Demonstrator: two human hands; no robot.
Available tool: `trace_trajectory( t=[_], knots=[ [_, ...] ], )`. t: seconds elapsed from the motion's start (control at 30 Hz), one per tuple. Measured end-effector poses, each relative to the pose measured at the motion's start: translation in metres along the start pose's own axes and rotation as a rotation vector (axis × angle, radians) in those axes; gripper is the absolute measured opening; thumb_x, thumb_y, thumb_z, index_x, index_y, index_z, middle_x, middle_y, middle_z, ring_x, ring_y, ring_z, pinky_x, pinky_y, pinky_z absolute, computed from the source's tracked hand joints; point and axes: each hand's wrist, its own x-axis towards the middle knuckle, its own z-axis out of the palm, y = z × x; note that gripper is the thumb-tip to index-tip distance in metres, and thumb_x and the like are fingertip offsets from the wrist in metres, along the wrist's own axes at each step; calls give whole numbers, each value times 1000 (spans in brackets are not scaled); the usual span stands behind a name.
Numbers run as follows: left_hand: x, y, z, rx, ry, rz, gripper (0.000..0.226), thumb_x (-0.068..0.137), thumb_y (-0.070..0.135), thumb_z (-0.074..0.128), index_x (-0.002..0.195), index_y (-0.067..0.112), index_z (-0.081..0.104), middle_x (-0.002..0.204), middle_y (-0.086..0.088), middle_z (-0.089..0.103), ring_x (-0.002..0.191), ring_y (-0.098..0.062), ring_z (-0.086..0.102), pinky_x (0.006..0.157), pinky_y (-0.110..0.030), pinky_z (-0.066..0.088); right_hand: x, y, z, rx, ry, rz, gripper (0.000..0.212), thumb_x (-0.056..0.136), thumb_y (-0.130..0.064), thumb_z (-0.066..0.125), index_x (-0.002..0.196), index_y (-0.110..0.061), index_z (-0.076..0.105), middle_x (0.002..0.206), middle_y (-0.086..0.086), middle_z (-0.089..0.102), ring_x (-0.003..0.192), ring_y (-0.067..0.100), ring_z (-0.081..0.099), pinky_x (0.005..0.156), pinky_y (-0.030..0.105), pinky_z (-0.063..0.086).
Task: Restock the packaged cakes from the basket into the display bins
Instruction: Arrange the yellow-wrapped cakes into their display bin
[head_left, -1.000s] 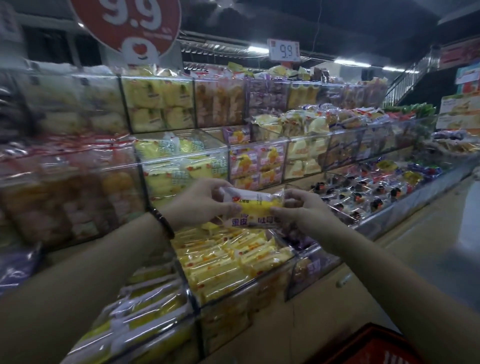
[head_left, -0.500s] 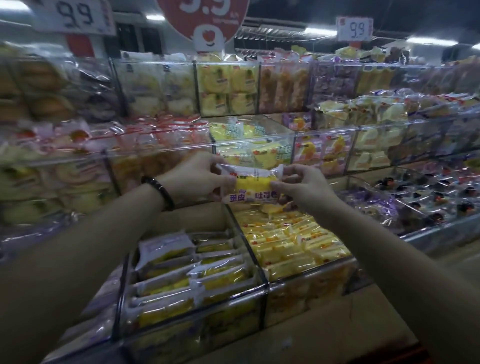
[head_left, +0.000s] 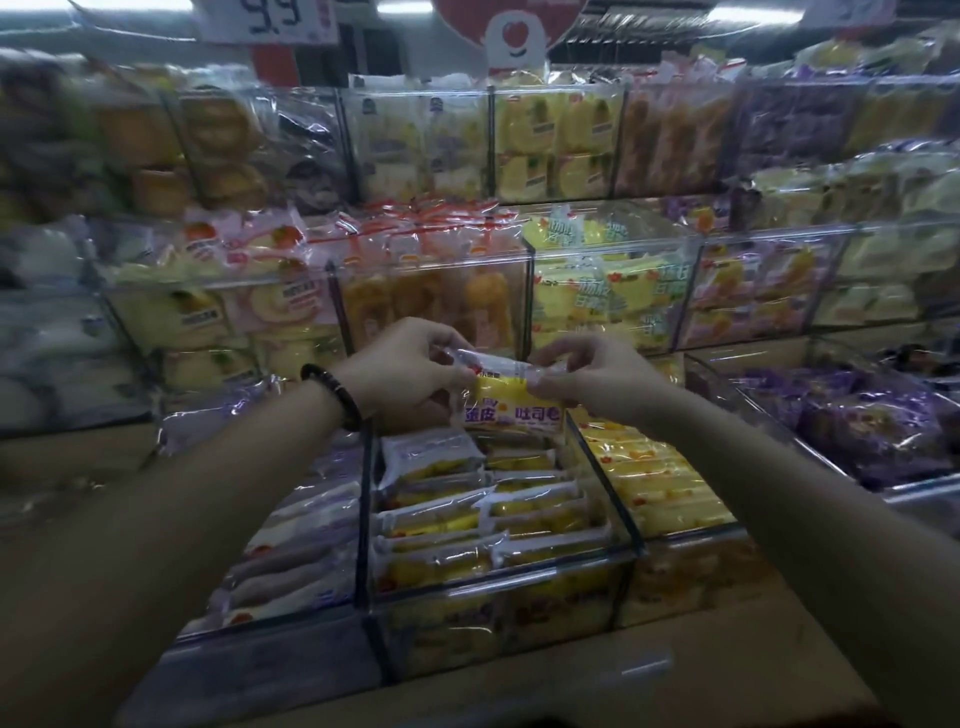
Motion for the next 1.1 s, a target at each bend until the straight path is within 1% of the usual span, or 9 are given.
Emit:
trace_trajectory(
  t=[0.17,0.27,0.37,0.43,0.5,0.6,0.8,1.0,1.1],
  knots=[
    [2,-13,-5,16,30,-14,18,96,17,71,114,18,70,101,-6,77,82,-18,79,71,-36,66,18,-9,17,-322,-32,-92,43,91,-35,80,132,-26,69,121,-6,65,98,13,67,72,29,50],
    [5,-31,-1,105,138,15,36,91,30,78,121,22,61,105,2,73,87,-16,76,68,-35,65,30,-8,21,-442,-57,-106,35,94,-34,77,126,-22,72,126,-1,67,99,12,62,74,30,48],
    [3,-52,6,457,228,119,50,80,52,84,113,26,55,101,8,63,89,-11,63,67,-27,52,39,-1,24,-576,46,-117,36,96,-35,75,128,-20,71,129,2,68,105,14,59,82,30,44],
    [1,-64,14,701,108,152,47,79,58,82,106,28,57,103,7,61,89,-13,59,70,-30,50,45,5,24,-594,133,-102,40,96,-37,75,131,-18,70,131,4,68,111,17,59,86,30,43],
    [2,-74,21,907,-19,150,52,76,58,82,113,30,60,108,6,59,95,-16,58,77,-34,54,51,11,26,-604,168,-79,41,94,-40,76,129,-20,70,135,6,65,121,23,59,94,36,49],
    [9,-83,24,1023,-83,163,61,71,51,86,122,32,59,114,2,57,103,-22,59,81,-37,54,55,14,32,-641,144,-34,43,93,-42,76,131,-24,68,144,12,51,133,31,50,109,47,43],
    [26,-77,15,1048,-118,133,58,76,31,89,126,25,59,115,-1,61,90,-20,58,69,-33,53,58,16,45,-657,135,7,51,95,-37,75,142,-23,61,146,15,39,132,36,51,113,47,43],
    [37,-66,2,1065,-39,91,39,94,3,60,130,17,55,94,-5,58,76,-24,62,58,-38,58,61,19,52,-703,171,25,53,98,-39,70,147,-23,57,145,14,40,126,36,56,104,45,52],
    [37,-73,5,1150,74,154,53,92,-7,51,137,22,47,82,-1,49,67,-24,52,52,-38,48,61,20,54,-727,210,38,54,97,-43,71,146,-26,58,144,12,47,129,34,52,104,47,51]
  ],
)
